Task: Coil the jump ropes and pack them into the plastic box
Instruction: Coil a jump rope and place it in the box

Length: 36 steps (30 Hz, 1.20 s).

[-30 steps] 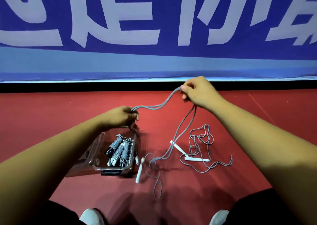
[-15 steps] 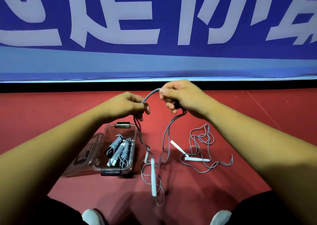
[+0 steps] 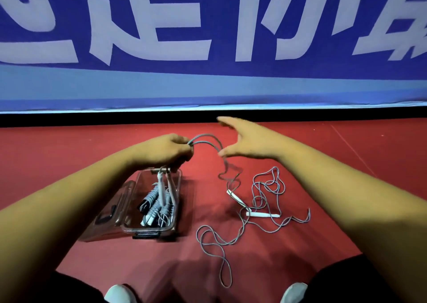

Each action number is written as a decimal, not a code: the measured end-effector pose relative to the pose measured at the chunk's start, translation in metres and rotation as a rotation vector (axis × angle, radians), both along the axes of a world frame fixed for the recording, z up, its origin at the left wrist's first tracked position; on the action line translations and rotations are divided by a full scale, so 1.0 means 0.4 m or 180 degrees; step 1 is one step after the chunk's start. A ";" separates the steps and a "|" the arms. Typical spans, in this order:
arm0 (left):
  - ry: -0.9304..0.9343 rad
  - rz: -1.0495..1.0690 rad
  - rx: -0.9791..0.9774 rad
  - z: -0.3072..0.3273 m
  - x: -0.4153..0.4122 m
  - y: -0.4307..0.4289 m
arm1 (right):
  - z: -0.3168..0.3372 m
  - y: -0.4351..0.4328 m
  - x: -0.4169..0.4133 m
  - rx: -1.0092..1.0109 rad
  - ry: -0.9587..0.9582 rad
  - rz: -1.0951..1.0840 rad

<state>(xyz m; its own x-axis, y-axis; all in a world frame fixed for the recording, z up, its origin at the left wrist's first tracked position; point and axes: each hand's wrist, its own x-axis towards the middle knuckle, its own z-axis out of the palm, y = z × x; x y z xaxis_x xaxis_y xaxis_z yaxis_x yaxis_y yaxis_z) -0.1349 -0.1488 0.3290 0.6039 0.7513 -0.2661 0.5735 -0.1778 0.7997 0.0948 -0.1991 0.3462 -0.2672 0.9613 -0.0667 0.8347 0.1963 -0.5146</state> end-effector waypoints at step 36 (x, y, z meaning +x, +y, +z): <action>-0.0501 -0.0191 -0.0735 0.038 -0.007 -0.040 | 0.010 -0.001 0.019 -0.0088 0.1493 -0.0640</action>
